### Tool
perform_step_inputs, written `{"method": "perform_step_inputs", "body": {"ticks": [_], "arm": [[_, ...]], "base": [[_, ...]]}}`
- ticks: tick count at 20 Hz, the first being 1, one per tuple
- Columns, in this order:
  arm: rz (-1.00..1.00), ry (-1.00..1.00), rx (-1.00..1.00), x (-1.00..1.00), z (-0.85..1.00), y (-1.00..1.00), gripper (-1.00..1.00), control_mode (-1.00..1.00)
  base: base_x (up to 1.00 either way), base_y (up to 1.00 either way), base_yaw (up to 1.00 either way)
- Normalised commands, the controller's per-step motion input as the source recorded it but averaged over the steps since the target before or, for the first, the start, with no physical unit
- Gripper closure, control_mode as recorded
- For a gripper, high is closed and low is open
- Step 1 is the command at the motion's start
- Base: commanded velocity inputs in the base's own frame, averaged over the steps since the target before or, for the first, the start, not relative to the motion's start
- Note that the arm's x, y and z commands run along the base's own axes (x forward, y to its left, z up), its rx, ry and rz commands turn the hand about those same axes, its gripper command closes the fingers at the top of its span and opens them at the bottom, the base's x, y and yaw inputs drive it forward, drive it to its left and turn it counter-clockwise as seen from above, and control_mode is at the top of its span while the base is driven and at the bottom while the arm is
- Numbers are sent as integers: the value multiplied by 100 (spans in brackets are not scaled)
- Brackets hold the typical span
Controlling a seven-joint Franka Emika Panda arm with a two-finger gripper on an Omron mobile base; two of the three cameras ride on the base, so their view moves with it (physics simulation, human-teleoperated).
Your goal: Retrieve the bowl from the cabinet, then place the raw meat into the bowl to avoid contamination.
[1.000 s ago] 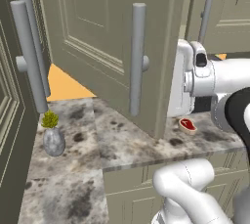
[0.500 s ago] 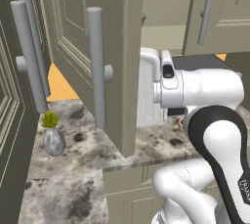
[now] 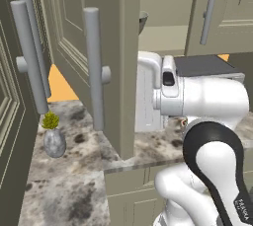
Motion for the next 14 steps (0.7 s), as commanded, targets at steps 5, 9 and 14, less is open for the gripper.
{"method": "perform_step_inputs", "body": {"ticks": [5, 9, 14], "arm": [[-7, -4, -3, -2, -3, 52, -100, -100], [-7, -2, -4, 0, -7, 62, -100, -100], [-6, 0, -2, 5, -4, 51, -100, -100]], "base": [[0, 0, 0], [0, 0, 0], [0, 0, 0]]}}
